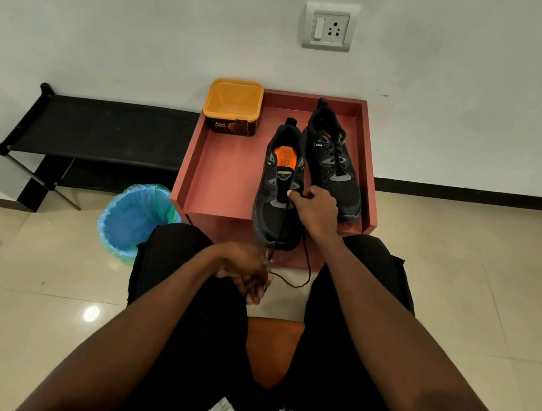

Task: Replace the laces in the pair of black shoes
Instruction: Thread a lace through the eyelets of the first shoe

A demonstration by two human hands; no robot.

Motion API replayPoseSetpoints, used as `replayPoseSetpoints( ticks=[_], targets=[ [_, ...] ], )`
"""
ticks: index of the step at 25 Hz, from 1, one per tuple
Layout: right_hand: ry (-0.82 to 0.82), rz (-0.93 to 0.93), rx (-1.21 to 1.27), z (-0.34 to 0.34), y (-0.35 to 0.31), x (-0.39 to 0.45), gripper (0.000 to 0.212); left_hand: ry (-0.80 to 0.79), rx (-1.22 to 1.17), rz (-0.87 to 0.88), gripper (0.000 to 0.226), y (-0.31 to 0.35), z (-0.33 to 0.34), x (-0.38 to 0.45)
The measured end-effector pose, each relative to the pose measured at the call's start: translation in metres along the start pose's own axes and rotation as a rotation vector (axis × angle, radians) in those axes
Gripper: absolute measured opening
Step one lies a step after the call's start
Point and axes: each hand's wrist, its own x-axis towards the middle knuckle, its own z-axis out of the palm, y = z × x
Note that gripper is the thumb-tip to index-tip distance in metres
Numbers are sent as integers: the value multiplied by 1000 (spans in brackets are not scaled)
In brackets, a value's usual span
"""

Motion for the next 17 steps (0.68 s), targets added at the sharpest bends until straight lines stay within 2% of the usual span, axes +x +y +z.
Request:
replayPoseSetpoints(
  ticks=[2, 4, 5, 6, 9, 12, 15, 17],
  targets=[
    [-26, 22, -27, -2, 1, 1, 43, 368, -53, 248, 13, 10, -9, 8],
    [-55, 34, -85, -3, 1, 3, 43, 847, -11, 452, 16, 22, -13, 14],
    [-72, 36, -126, -2, 0, 3, 44, 1010, 30, 490, 17, 24, -15, 19],
    [-87, 45, -160, -2, -1, 4, 46, 1071, 55, 495, 21, 28, -17, 21],
    [-167, 110, -202, -6, -3, 8, 50, 1016, 295, 405, 27, 32, -16, 34],
    [-276, 144, -278, -17, -9, 9, 43, 1033, 458, 412, 13, 41, -10, 38],
    [-231, 99, -335, -26, -23, 10, 43, 1030, 515, 377, 16, 44, -7, 33],
    [-191, 66, -278, -25, -31, 12, 47, 973, 539, 365, 16, 44, -7, 29]
  ],
)
